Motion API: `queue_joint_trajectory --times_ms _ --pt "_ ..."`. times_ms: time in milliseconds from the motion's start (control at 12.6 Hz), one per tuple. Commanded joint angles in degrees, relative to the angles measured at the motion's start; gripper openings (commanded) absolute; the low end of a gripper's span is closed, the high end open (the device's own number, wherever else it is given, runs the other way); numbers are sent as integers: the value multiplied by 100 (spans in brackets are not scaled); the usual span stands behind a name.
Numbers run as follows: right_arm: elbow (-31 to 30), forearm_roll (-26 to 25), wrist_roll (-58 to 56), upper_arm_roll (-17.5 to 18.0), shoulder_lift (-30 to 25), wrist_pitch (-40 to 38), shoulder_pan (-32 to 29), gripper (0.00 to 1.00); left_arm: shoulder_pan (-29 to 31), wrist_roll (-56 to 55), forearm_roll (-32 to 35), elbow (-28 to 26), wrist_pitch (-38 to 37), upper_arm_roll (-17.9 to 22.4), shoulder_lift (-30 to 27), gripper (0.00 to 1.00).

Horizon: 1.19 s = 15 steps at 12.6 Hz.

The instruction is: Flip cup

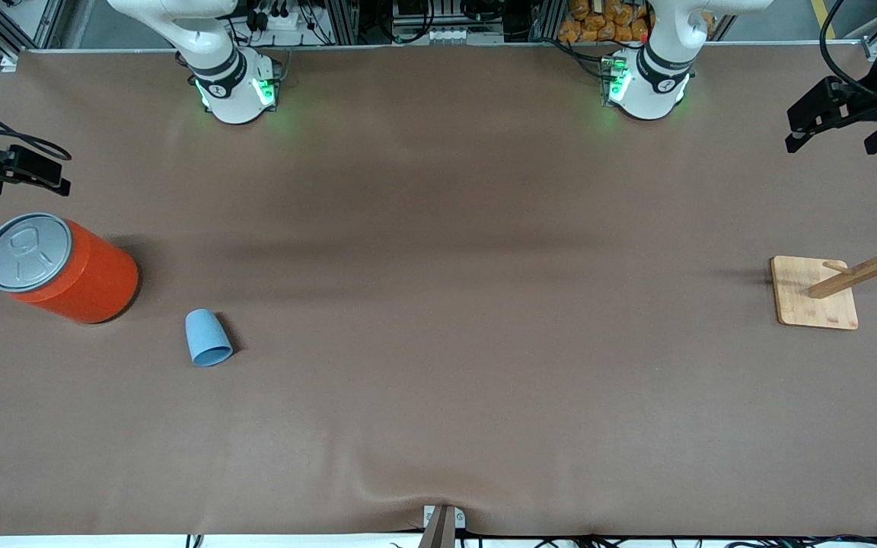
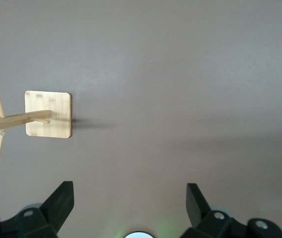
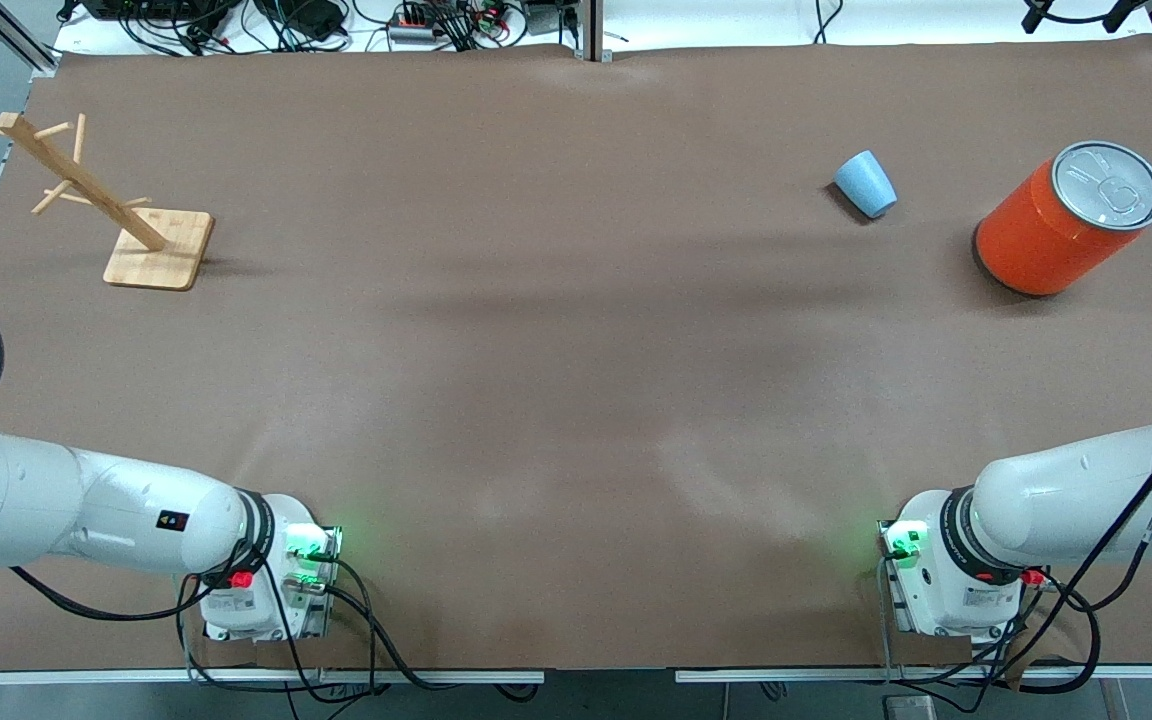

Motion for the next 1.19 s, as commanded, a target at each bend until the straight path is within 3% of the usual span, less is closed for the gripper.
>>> queue_joint_trajectory --times_ms 0,1111 --pt "49 -20 103 57 39 -38 -49 100 29 122 10 80 -95 -9 -9 100" --pt "-116 -2 112 66 267 224 3 100 55 350 -52 80 -95 79 -36 100"
